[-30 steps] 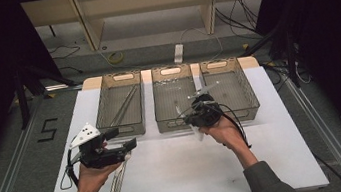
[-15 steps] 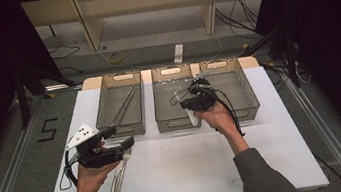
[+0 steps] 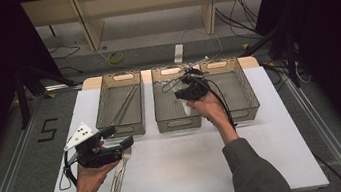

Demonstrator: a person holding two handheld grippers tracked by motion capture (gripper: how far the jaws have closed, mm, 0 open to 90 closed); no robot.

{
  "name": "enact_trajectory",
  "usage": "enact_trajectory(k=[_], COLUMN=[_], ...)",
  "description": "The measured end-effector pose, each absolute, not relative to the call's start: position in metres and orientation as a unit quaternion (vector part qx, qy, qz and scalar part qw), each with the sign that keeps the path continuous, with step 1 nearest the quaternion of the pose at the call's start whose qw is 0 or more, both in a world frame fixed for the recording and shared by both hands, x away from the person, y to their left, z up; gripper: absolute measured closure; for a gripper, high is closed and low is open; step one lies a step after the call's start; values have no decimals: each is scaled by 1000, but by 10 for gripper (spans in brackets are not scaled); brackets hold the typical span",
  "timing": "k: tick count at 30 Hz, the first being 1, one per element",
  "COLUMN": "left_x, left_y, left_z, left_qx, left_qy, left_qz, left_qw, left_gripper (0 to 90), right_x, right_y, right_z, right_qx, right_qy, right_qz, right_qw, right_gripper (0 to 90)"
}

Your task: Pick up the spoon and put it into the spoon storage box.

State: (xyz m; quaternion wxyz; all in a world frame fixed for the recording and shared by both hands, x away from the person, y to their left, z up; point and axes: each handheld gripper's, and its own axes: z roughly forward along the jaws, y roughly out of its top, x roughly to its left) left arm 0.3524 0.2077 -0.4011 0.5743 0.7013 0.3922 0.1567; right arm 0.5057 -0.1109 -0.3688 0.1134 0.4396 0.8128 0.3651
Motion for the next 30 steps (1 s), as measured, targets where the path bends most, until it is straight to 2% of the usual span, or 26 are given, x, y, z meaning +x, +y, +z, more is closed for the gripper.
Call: enact_trajectory(k=[14, 30], left_x=[351, 352], left_y=[208, 206], left_z=[-401, -402], left_qx=[702, 710], left_qy=[391, 391], left_qz=[157, 151], left_qw=[574, 566], left_gripper=[159, 159], right_x=[532, 539], right_y=[-102, -91], right_z=[-387, -403], right_qx=[470, 484], right_qy=[801, 801], right_qz=[349, 328], right_qw=[122, 133], right_gripper=[861, 858])
